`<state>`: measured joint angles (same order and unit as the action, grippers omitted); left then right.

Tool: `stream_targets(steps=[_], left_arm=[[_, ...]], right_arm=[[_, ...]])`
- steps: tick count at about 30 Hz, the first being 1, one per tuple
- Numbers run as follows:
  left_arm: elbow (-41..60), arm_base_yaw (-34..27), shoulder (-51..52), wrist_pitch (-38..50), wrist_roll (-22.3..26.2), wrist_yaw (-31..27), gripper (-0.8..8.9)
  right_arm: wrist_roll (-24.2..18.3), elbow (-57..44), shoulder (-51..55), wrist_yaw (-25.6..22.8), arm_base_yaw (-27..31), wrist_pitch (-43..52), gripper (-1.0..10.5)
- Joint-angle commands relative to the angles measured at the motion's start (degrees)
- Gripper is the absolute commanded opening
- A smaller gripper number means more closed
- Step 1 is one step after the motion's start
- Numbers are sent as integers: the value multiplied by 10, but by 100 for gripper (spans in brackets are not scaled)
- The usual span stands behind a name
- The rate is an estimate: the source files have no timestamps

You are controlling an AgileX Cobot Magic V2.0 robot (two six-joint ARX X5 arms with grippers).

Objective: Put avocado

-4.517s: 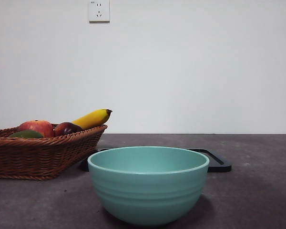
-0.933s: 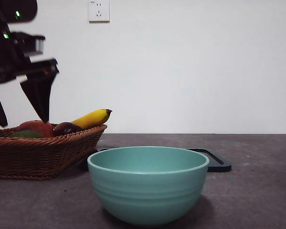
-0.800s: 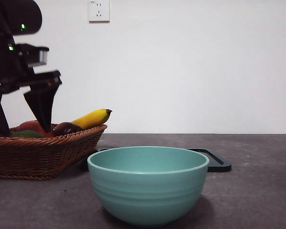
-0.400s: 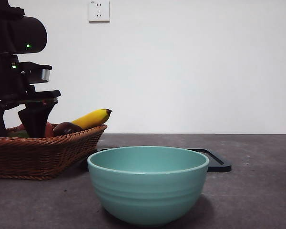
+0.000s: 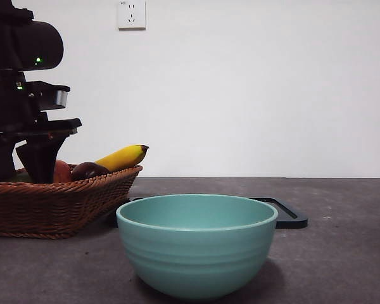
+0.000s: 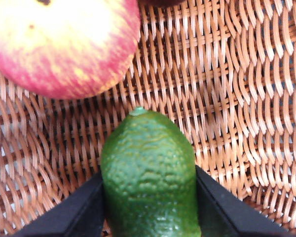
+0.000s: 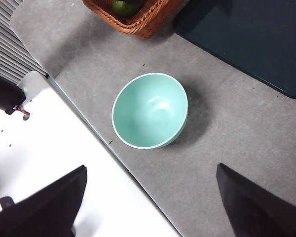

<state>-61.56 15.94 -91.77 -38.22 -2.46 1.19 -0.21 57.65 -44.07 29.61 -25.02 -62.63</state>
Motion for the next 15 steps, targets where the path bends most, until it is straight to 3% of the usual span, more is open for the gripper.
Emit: stream_targets(steps=[1, 8, 15], left_arm=[[-13, 4, 29, 1, -2, 21, 142], [-20, 35, 124, -17, -8, 80, 143], [-20, 127, 194, -31, -8, 130, 144]], right_arm=[[-3, 12, -4, -1, -3, 5, 421], [-2, 12, -4, -6, -3, 10, 421], [-2, 12, -4, -16, -3, 10, 421]])
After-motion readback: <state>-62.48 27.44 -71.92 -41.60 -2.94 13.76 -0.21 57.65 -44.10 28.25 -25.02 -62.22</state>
